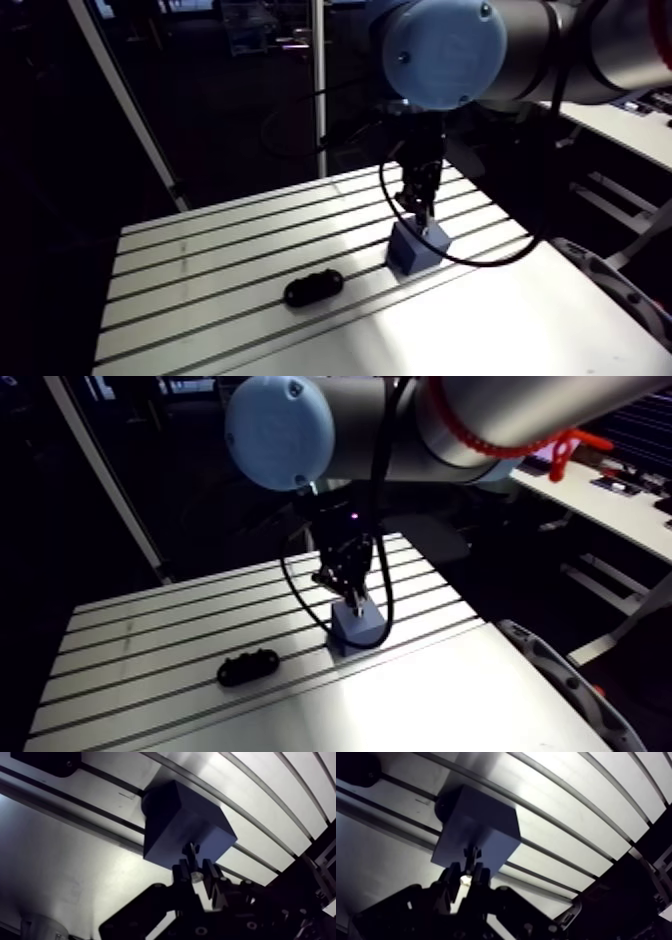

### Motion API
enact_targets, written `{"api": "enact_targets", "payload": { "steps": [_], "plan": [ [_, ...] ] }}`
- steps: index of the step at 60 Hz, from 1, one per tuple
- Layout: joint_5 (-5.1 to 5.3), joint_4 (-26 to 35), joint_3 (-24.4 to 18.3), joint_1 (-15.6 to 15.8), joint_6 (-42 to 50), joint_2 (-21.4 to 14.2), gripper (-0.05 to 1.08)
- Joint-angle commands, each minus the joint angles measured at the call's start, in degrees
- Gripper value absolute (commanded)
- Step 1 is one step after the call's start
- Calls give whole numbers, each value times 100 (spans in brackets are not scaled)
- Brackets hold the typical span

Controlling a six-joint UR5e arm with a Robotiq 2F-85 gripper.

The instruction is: Pick up the M10 bolt and insert it into the hex recess until seated.

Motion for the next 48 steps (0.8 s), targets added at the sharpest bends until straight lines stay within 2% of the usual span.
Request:
{"api": "enact_targets", "payload": {
  "steps": [1, 12, 23, 24, 25, 26, 27, 28, 29, 30, 31, 32, 48],
  "plan": [
    [1, 7, 30, 0, 0, -9, 108],
    [-6, 1, 32, 9, 24, 7, 105],
    [-7, -26, 32, 9, 36, 17, 93],
    [-7, -34, 32, 9, 43, 17, 83],
    [-7, -34, 32, 9, 43, 17, 83],
    [-7, -35, 39, 9, 44, 17, 67],
    [-7, -35, 39, 9, 44, 17, 67],
    [1, -43, 55, 9, 52, 17, 47],
    [1, -43, 55, 9, 52, 17, 47],
    [-6, -36, 65, 9, 45, 17, 20],
    [-6, -36, 65, 9, 45, 17, 20],
    [1, -35, 74, 9, 37, 17, 2],
    [18, -189, 77, 1, 78, 9, 0]
  ]
}}
